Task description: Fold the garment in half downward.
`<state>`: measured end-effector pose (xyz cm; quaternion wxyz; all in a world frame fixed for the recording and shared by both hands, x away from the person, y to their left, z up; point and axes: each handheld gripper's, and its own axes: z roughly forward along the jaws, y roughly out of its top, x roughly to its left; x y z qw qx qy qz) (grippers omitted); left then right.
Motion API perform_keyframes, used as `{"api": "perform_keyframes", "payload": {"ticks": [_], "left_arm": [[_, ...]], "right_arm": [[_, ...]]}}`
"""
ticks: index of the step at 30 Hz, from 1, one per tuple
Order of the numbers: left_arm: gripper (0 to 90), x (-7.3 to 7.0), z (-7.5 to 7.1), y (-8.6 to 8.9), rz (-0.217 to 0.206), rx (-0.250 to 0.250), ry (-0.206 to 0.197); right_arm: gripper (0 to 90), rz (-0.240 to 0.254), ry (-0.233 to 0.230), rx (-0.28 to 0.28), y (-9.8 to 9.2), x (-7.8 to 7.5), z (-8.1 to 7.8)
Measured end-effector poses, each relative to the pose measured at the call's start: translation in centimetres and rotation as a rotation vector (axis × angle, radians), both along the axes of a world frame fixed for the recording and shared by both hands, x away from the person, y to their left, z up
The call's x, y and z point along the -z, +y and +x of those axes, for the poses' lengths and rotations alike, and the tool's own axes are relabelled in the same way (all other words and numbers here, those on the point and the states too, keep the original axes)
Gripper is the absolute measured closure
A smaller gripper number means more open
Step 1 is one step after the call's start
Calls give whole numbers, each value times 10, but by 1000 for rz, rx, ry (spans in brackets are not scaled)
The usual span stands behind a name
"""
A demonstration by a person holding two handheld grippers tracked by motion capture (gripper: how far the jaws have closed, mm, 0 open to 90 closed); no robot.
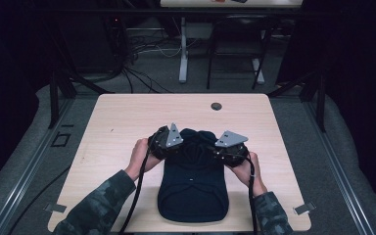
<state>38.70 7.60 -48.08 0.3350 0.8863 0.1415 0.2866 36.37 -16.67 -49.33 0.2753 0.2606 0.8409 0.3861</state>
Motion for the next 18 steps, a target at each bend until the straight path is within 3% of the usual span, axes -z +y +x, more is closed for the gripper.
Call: {"api": "perform_keyframes", "payload": {"ticks": [5,8,13,18], "left_arm": [[693,-1,-6,-1,19,13,-54],[693,0,-7,-1,30,18,-60],[692,0,-9,2,24,19,-61],[682,-2,-11,6,22,19,-53]], "right_arm": [[581,14,65,-7,-2,-2,1],[593,2,102,-8,-1,-1,2],[667,-5,70,-17,0,-1,-2],[690,-28,-11,-25,3,-2,-9]]}}
